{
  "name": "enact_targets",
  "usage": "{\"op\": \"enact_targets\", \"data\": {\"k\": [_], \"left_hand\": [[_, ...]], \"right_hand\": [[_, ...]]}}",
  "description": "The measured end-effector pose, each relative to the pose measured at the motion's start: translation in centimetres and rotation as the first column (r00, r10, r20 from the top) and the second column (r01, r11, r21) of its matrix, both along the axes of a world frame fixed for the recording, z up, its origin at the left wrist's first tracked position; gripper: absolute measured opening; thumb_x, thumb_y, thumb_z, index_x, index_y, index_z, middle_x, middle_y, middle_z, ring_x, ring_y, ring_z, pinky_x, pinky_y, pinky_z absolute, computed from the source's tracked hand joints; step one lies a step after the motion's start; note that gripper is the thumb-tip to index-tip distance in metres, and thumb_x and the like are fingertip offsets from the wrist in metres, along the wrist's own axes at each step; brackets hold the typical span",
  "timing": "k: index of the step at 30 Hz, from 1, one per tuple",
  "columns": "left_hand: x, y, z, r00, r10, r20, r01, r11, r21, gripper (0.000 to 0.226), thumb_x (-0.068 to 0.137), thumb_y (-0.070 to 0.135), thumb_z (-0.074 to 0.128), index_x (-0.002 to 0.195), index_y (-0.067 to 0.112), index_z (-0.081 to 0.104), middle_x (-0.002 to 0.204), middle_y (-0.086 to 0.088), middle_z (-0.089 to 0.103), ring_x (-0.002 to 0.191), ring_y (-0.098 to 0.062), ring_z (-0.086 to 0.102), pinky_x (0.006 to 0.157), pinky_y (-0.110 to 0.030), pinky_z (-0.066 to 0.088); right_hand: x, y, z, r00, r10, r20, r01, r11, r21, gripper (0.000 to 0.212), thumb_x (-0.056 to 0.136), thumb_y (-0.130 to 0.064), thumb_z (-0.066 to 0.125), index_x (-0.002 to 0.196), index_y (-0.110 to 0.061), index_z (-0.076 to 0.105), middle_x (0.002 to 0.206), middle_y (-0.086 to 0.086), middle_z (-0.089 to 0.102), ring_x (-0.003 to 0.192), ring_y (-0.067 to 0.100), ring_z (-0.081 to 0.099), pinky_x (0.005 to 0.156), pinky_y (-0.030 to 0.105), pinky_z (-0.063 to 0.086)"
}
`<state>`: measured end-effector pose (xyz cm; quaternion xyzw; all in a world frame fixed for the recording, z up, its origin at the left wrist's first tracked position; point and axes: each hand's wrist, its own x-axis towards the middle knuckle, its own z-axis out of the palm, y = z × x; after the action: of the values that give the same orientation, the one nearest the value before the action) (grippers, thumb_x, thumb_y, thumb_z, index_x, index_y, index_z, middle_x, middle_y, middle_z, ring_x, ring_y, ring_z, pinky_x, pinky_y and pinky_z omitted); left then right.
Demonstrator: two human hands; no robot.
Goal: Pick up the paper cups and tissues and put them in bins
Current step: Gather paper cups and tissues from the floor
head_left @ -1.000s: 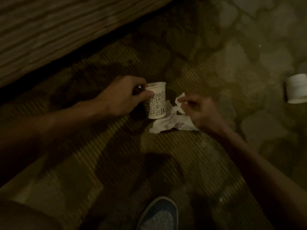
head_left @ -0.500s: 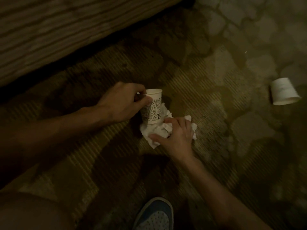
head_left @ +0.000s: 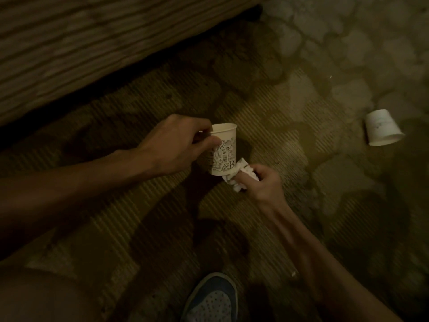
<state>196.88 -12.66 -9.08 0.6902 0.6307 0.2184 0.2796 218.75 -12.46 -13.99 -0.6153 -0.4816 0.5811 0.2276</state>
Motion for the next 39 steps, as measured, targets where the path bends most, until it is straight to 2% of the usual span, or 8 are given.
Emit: {"op": "enact_targets", "data": {"k": [8,12,17,23,27,31,35,39], "left_hand": [[1.4,-0.5,1.0,0.996,-0.065,0.068,0.064,0.998,0.023,0.029,0.091,0.043,0.057,0.088,0.016,0.067,0.075,0.002,0.065,0.067,-0.009,0.060,0.060,-0.030,0.047],[1.3,-0.6,1.7,0.993,-0.034,0.111,0.029,0.998,0.048,0.029,0.091,0.044,0.058,0.088,0.016,0.068,0.076,0.001,0.067,0.066,-0.009,0.061,0.060,-0.031,0.048],[0.5,-0.3,2.0,0.983,0.055,0.175,-0.057,0.998,0.002,0.022,0.093,0.043,0.059,0.091,0.022,0.067,0.076,0.008,0.065,0.073,0.001,0.060,0.056,-0.013,0.044],[-0.3,-0.3,1.5,0.975,0.147,0.168,-0.152,0.988,0.017,0.026,0.094,0.045,0.057,0.090,0.021,0.065,0.081,0.009,0.065,0.079,0.003,0.058,0.056,-0.007,0.042],[-0.5,-0.3,1.0,0.986,0.134,0.095,-0.137,0.990,0.027,0.030,0.092,0.044,0.059,0.095,0.015,0.066,0.087,0.001,0.068,0.077,-0.006,0.062,0.061,-0.019,0.048],[-0.8,-0.2,1.0,0.987,0.148,0.069,-0.149,0.989,0.016,0.030,0.092,0.045,0.060,0.095,0.016,0.067,0.084,0.004,0.066,0.075,0.000,0.059,0.053,-0.007,0.041],[-0.8,-0.4,0.9,0.988,0.144,0.060,-0.145,0.989,0.011,0.029,0.091,0.044,0.060,0.092,0.016,0.067,0.081,0.002,0.066,0.076,-0.003,0.060,0.056,-0.008,0.038],[-1.0,-0.3,0.9,0.985,0.166,0.049,-0.167,0.986,0.011,0.030,0.092,0.046,0.060,0.091,0.017,0.067,0.079,0.006,0.064,0.074,0.004,0.058,0.055,-0.005,0.039]], "right_hand": [[-1.1,0.5,2.8,0.876,-0.259,-0.407,0.127,0.938,-0.324,0.035,0.093,-0.026,0.053,0.114,-0.002,0.066,0.114,0.022,0.068,0.103,0.033,0.066,0.091,0.049,0.050],[-2.5,0.1,3.0,0.905,-0.204,-0.374,0.114,0.962,-0.248,0.052,0.086,-0.051,0.062,0.116,-0.009,0.067,0.111,0.014,0.072,0.104,0.030,0.069,0.091,0.050,0.054],[-3.0,0.4,2.9,0.941,-0.248,-0.229,0.222,0.966,-0.136,0.015,0.091,-0.024,0.067,0.091,-0.009,0.071,0.084,0.009,0.076,0.082,0.027,0.074,0.066,0.035,0.060],[-1.0,0.7,3.1,0.963,-0.239,-0.127,0.239,0.971,-0.017,0.011,0.086,-0.002,0.061,0.097,-0.006,0.063,0.098,0.025,0.069,0.091,0.043,0.069,0.074,0.058,0.058],[-0.5,0.5,3.2,0.974,-0.162,-0.156,0.163,0.987,-0.007,0.029,0.088,0.004,0.046,0.095,-0.013,0.067,0.097,0.013,0.071,0.086,0.029,0.069,0.063,0.040,0.059],[-1.2,0.2,3.1,0.975,-0.117,-0.188,0.099,0.990,-0.104,0.037,0.077,0.008,0.041,0.054,-0.014,0.061,0.060,0.011,0.060,0.060,0.029,0.057,0.058,0.038,0.048],[-2.6,-0.8,3.2,0.899,-0.185,-0.398,0.066,0.953,-0.295,0.014,0.067,-0.024,0.051,0.055,-0.016,0.048,0.057,0.002,0.039,0.052,0.015,0.035,0.047,0.023,0.033],[-3.8,-1.2,2.3,0.974,0.004,-0.226,-0.025,0.996,-0.087,0.027,0.069,-0.042,0.067,0.049,-0.029,0.056,0.052,-0.012,0.049,0.050,0.004,0.047,0.050,0.023,0.040]]}}
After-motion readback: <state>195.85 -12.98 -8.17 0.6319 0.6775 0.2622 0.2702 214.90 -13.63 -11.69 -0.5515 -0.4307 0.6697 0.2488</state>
